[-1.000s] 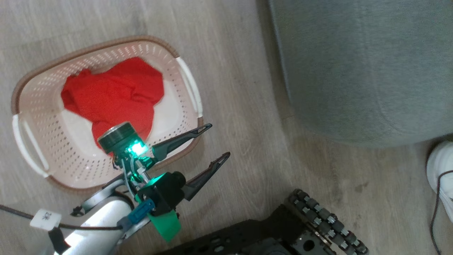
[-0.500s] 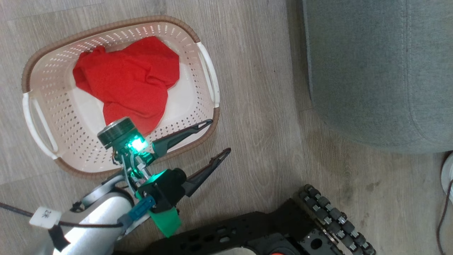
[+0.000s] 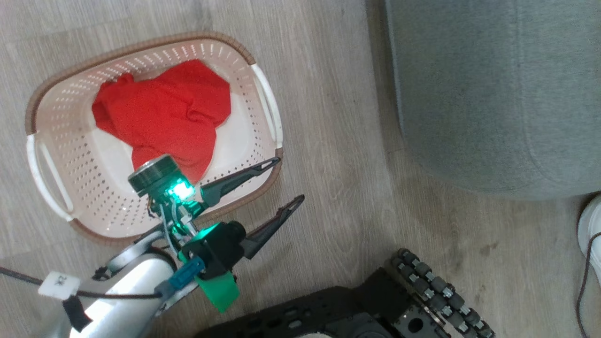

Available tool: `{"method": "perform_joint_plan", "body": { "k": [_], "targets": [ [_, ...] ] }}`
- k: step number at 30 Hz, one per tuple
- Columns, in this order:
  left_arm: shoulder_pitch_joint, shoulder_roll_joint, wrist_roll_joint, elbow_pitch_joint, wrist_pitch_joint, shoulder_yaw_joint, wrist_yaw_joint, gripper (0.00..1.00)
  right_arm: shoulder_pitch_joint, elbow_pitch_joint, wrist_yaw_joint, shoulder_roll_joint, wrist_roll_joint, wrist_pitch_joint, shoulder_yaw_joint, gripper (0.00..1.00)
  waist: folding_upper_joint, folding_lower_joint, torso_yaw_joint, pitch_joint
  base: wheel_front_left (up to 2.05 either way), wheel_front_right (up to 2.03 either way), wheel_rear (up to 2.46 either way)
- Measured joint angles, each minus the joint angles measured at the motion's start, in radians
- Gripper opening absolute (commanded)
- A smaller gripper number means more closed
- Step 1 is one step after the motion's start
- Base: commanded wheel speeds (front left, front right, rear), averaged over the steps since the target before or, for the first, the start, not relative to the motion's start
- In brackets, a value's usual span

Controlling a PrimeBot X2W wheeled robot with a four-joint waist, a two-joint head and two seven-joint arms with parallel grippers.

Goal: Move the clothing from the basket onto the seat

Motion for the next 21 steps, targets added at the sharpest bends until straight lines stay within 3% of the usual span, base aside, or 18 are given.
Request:
{"method": "perform_joint_plan", "body": {
  "k": [6,10,21],
  "targets": [
    [0.002,-0.042,-0.006,0.022,0.0,0.022,0.0,1.0,0.006,0.053,0.0,0.002,-0.031,-0.003,0.048,1.0,0.0,0.0,-0.023,-0.06,0.0,0.0,0.0],
    [0.002,-0.083,-0.011,0.035,0.0,0.02,0.0,1.0,0.023,0.076,0.0,-0.001,0.01,-0.003,0.076,1.0,0.0,0.0,-0.032,-0.113,0.0,0.0,0.0],
    [0.048,-0.208,-0.046,0.109,0.0,0.04,0.0,1.0,0.15,0.091,0.0,-0.05,0.082,-0.031,0.283,1.0,0.0001,0.0,-0.042,-0.31,0.0,0.0,0.0]
  ]
}}
